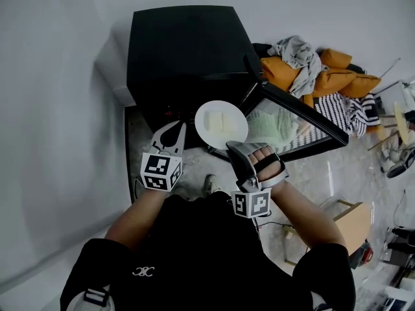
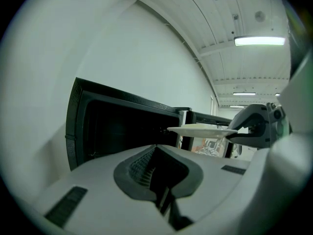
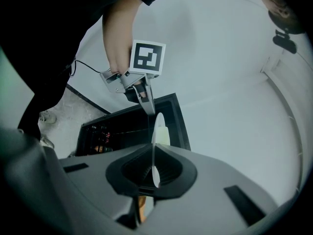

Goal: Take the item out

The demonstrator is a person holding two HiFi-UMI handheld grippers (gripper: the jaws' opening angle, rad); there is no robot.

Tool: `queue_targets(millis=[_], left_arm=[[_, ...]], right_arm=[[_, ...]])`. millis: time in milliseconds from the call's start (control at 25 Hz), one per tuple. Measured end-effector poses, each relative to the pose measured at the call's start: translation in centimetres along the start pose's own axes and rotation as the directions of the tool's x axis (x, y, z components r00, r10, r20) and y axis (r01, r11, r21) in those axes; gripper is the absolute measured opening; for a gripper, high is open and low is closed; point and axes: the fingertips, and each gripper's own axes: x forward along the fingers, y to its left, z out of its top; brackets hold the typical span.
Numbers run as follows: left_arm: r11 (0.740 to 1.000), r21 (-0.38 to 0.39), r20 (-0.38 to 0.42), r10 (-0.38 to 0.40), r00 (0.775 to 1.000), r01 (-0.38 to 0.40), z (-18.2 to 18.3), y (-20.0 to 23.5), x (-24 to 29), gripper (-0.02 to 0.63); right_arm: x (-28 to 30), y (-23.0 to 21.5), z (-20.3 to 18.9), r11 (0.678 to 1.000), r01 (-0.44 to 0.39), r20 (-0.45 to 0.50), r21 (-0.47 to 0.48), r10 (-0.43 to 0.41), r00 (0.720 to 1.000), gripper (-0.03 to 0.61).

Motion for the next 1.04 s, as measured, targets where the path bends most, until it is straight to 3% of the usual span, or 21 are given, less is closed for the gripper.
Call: queue_targets(millis=[1040], left_arm=[[1.0,-0.025,-0.025,-0.009,1.0,0.008,-0.9,-0.3,0.7,0.008]], right_arm=[[-0.1,0.5,-0.6,0.999,-0.025,-0.012,-0.039,0.025,1.0,0.021]])
